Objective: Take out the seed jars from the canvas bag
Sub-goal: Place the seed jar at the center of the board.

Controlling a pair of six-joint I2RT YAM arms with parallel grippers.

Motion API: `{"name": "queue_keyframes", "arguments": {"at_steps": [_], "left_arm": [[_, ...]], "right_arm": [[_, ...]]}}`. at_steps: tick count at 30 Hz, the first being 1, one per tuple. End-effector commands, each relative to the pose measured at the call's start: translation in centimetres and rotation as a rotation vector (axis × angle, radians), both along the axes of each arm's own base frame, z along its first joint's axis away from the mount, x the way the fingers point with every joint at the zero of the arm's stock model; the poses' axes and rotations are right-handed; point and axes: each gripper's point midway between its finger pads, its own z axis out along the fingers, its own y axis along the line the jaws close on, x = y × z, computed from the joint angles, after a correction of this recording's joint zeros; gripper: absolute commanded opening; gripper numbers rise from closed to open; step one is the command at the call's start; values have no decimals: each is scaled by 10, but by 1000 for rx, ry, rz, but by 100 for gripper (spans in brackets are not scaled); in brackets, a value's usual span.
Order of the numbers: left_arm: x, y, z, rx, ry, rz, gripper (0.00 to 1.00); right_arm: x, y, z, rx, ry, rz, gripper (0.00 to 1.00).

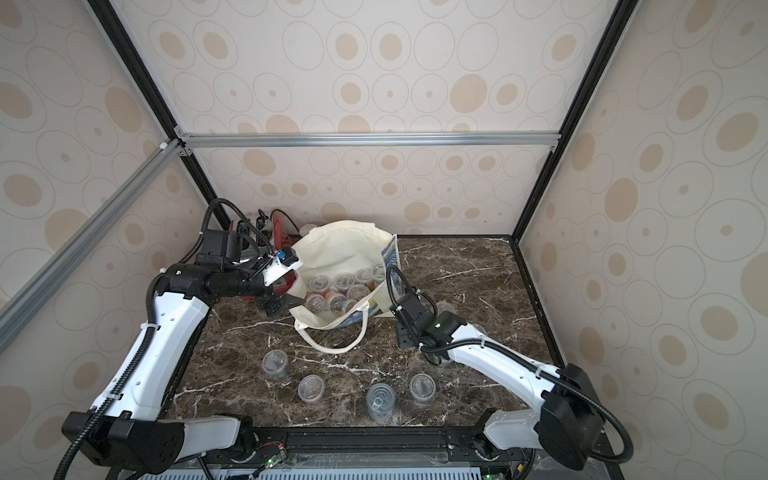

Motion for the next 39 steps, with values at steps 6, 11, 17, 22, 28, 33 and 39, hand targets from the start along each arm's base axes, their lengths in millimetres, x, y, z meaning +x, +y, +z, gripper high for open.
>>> {"name": "queue_keyframes", "arguments": {"at_steps": [6,11,17,22,28,33,39], "left_arm": [[-8,7,2,0,-9,20,98],[-13,9,-4,11,2,20,98],[-8,11,-8,15,9,41,98],[-10,12,-8,4,22,60,98],[-19,16,-18,16,54,65,98],[-24,18,-31,6,91,80,98],[-27,18,-30,1,96,73,98]], "right_arm": [[22,-4,-51,-50,-41,-98,65],[17,-14,-69,-52,-29,-138,69],[7,-36,-77,-112,-16,-191,75],[4,-40,-54,-125,-28,-171,80],[-2,-41,-24,-77,-55,-153,85],[-2,-37,17,-26,-117,-95,85],[2,-28,61,4,-198,-13,85]]}}
